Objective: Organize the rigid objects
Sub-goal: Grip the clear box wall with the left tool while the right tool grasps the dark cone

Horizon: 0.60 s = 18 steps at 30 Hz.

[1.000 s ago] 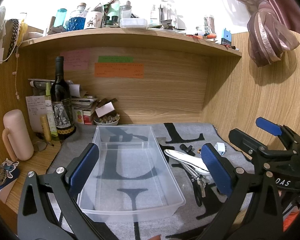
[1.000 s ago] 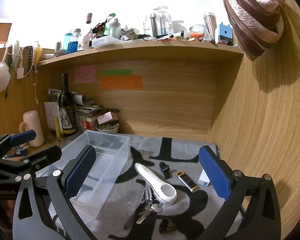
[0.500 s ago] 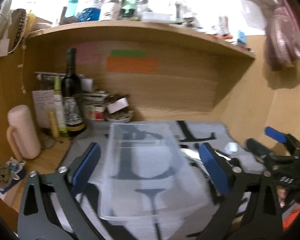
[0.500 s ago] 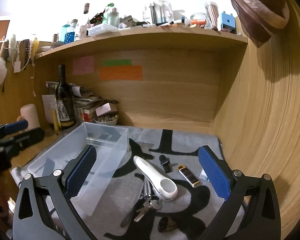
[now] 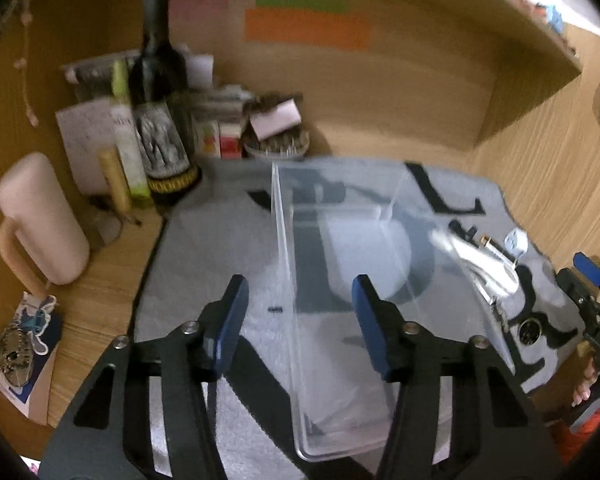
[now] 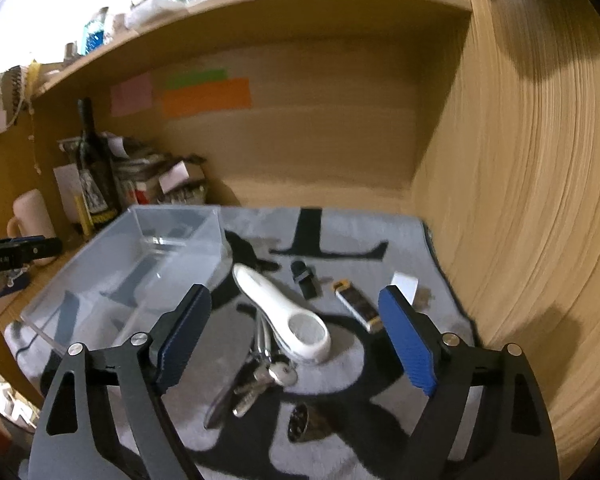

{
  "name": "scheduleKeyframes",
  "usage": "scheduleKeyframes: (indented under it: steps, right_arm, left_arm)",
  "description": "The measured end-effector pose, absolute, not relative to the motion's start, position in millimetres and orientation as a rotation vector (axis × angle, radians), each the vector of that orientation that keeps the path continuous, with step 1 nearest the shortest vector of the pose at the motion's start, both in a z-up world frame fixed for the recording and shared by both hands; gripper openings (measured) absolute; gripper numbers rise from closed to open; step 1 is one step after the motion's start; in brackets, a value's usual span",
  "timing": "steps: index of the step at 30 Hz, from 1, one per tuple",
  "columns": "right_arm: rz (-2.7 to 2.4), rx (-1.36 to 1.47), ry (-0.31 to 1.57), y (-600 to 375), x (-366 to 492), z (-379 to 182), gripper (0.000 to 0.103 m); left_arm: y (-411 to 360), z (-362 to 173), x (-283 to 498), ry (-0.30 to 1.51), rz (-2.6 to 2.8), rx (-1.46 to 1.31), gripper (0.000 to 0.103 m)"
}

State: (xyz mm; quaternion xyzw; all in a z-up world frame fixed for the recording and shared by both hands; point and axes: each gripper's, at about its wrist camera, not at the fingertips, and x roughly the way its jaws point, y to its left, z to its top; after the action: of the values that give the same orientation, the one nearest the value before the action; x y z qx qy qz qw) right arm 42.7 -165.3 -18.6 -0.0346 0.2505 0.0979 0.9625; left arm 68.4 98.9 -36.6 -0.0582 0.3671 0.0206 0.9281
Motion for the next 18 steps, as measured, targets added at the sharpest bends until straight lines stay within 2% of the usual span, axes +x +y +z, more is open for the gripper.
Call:
scheduleKeyframes:
  steps: [4, 9, 14, 18]
  right_arm:
    - [0.180, -0.064, 0.571, -169.7, 44.7, -33.3, 0.079]
    - [0.165, -0.040, 0.640, -174.9, 46.5, -48.7, 0.078]
    - [0.147, -0.038, 0.711, -175.1, 49.7, -65.4, 0.078]
    - [0.135, -0.028, 0.770, -177.0, 51.5, -77.7, 0.073]
  left_arm:
    - [108.5, -53.2, 85.6, 0.864, 0.021, -0.151, 0.038]
    - [112.3, -66.2, 95.4, 0.941, -0.011, -0.175, 0.031]
    - [106.9, -74.1, 99.0, 0.989, -0.055, -0.170, 0.016]
    - [104.6, -76.6, 99.8, 0.994, -0.045, -0.139, 0.012]
